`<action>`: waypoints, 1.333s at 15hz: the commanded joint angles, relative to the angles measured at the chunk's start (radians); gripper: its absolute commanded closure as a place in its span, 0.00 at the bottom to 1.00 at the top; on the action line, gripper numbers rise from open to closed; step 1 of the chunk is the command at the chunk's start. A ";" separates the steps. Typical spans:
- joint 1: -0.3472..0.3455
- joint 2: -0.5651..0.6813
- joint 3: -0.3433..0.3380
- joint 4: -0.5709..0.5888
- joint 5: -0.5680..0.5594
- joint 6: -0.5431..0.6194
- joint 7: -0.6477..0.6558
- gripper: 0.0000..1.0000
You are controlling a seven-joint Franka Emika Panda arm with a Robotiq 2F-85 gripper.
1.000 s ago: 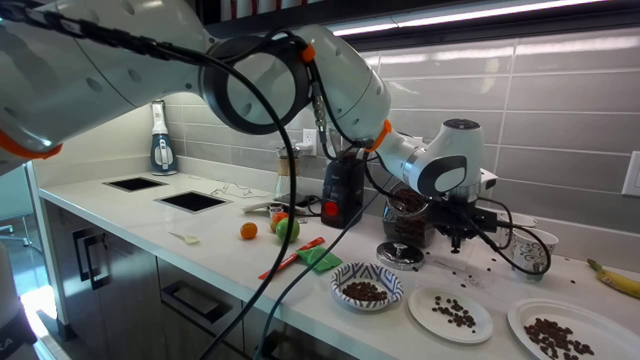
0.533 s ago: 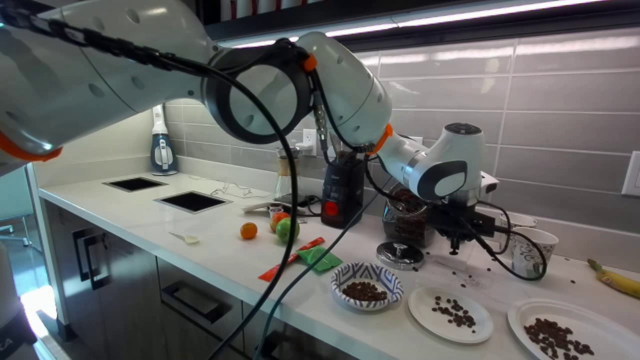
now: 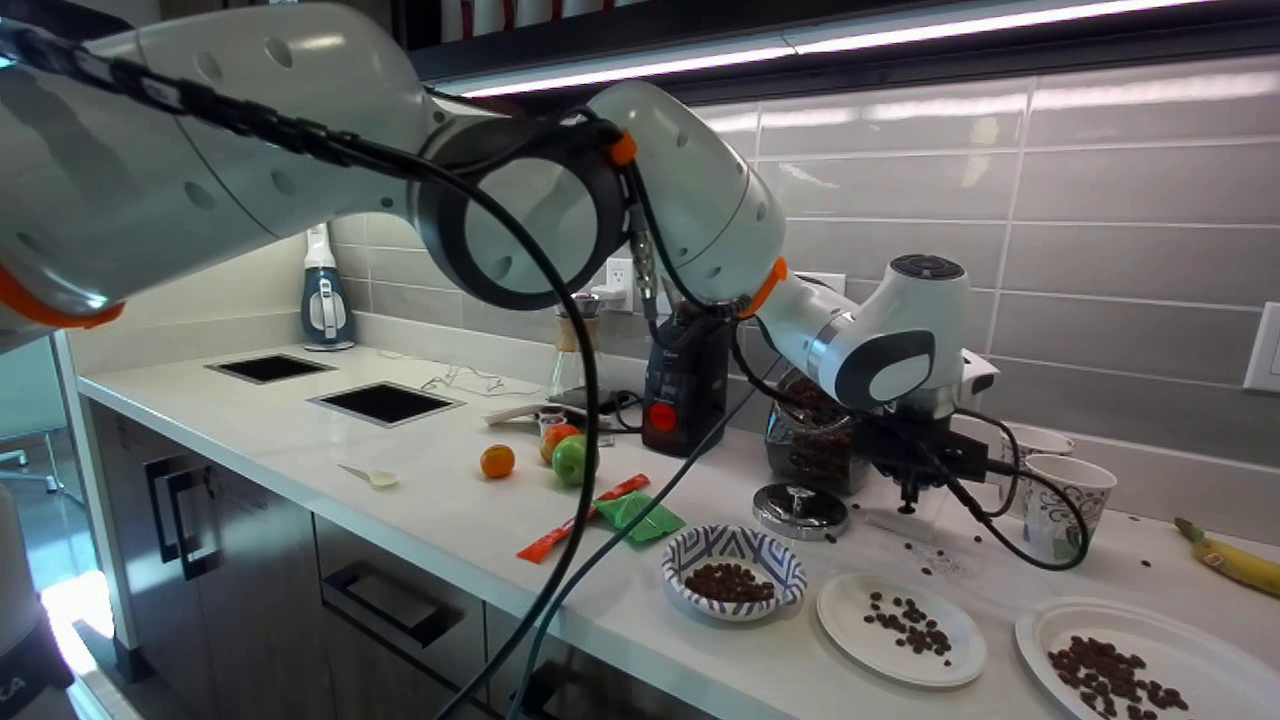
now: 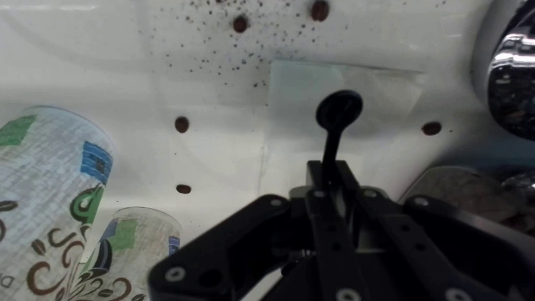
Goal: Use the silver soon to put some of the brown objects onto the small plate
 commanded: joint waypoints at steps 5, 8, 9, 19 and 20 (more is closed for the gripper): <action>0.003 0.062 0.004 0.080 0.010 0.012 0.026 0.59; 0.002 0.063 0.006 0.083 0.011 0.009 0.036 0.37; 0.001 0.060 0.007 0.082 0.013 0.010 0.039 0.28; -0.009 -0.013 -0.006 0.040 -0.005 -0.013 0.038 0.00; -0.007 -0.020 -0.012 0.035 -0.010 -0.009 0.036 0.00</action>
